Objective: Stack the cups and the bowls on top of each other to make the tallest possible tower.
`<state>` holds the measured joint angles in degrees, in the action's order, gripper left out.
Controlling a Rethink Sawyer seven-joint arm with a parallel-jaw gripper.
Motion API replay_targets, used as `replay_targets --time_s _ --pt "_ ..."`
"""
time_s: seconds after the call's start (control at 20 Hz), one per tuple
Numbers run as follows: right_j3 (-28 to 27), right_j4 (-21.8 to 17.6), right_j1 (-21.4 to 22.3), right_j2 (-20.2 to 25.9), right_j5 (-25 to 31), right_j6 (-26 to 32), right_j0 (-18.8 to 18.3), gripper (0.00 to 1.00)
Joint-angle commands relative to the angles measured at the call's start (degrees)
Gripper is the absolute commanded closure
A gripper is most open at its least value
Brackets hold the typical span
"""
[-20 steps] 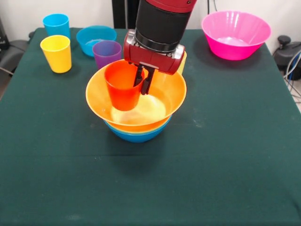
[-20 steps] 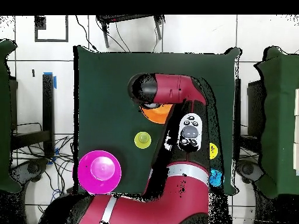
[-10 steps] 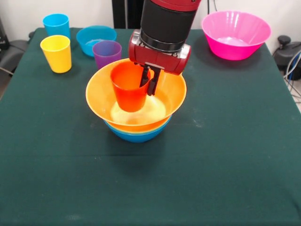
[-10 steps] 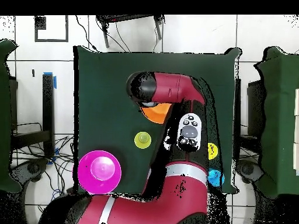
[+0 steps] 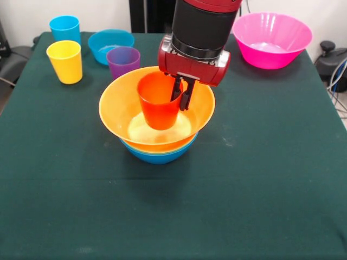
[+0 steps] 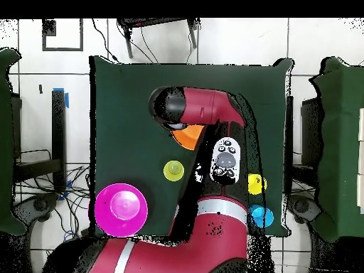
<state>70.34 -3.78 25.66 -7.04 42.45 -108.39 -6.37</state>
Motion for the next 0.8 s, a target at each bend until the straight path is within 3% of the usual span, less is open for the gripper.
replay_targets --time_s 0.05,0.8 --pt "-0.72 1.65 -2.00 5.44 -0.02 -5.82 1.15 1.00" --pt "1.55 1.52 -1.88 6.47 -3.28 -2.94 -1.46 1.00"
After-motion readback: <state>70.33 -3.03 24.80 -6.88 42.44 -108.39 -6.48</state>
